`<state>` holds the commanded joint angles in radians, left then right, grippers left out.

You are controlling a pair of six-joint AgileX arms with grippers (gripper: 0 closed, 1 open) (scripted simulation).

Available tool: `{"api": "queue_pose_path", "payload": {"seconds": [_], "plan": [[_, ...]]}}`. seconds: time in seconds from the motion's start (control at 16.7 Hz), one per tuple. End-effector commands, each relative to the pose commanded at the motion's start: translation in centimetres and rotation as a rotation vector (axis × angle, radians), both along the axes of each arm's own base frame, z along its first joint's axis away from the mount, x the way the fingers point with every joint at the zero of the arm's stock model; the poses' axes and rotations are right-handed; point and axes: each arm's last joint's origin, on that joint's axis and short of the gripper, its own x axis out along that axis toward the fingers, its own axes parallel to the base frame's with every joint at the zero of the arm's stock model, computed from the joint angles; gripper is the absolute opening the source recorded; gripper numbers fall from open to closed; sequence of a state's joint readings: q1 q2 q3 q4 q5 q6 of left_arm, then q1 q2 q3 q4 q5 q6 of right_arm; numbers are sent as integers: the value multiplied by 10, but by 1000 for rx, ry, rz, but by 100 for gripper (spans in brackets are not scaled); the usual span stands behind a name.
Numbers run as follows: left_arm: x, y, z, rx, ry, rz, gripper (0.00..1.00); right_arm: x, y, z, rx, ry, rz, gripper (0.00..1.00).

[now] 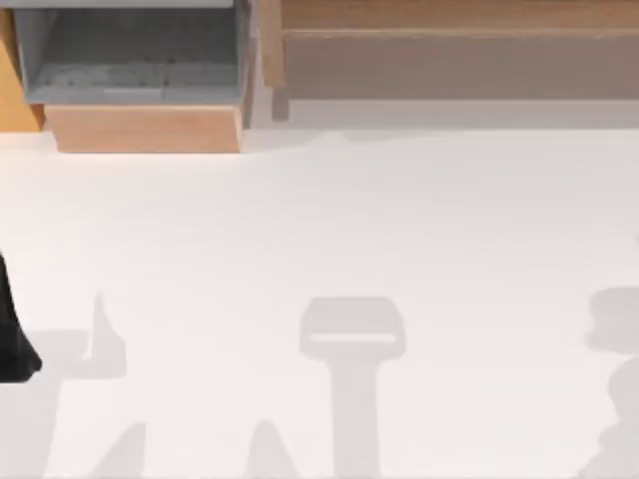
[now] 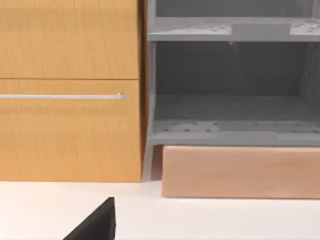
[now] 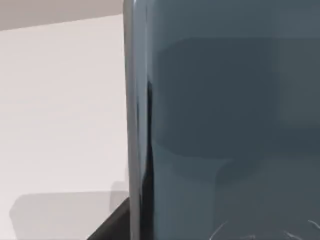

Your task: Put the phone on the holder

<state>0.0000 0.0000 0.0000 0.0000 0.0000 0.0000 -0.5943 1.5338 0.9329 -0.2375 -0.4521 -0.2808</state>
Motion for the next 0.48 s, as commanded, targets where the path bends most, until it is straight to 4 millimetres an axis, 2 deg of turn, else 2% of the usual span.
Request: {"api": "queue_pose_path", "payload": {"seconds": [0.24, 0.48], "plan": [[0, 0, 0, 0, 0, 0, 100, -21, -35, 14, -97, -187, -68, 0], [0, 0, 0, 0, 0, 0, 100, -30, -53, 21, -154, -273, -92, 0]]}}
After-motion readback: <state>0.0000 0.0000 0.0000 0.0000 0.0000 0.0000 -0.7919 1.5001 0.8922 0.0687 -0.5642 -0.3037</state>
